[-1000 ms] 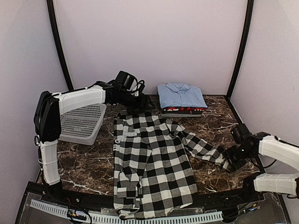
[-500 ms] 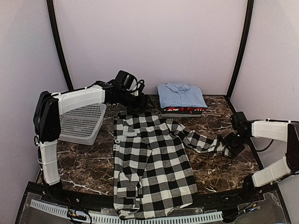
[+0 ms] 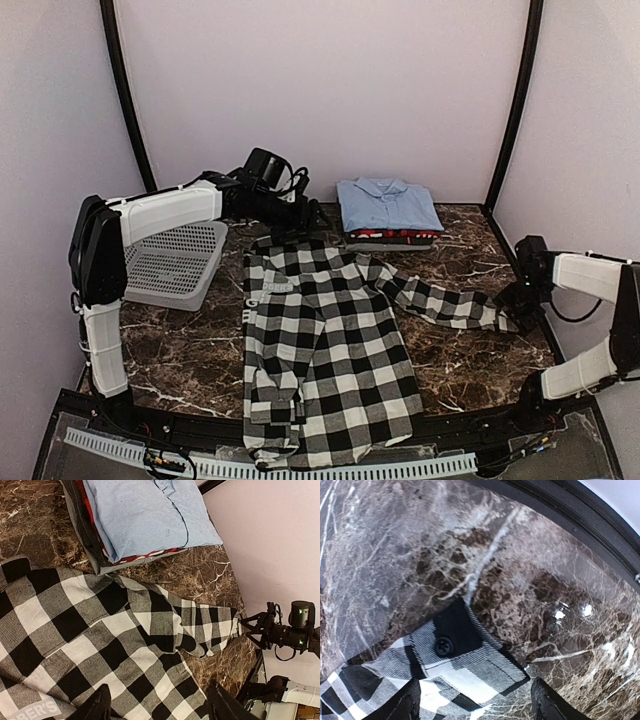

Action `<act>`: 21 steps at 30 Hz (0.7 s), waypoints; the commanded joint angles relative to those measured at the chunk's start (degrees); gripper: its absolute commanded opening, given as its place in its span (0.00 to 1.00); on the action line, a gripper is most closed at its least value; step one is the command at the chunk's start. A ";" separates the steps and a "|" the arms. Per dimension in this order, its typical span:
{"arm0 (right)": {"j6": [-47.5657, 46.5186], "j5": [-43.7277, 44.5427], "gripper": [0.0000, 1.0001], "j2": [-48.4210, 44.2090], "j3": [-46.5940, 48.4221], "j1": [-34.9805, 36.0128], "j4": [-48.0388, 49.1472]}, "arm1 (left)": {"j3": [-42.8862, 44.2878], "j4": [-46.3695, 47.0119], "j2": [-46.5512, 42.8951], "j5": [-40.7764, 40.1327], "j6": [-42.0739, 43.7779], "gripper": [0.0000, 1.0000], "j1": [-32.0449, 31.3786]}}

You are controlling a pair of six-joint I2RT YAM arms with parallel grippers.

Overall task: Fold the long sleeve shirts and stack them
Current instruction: Pick up the sleeve from the corner of the board.

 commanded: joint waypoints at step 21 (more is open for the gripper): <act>-3.98 -1.40 0.07 4.87 -4.24 -1.90 13.51 | -2.42 0.04 -4.40 1.29 0.38 0.64 0.22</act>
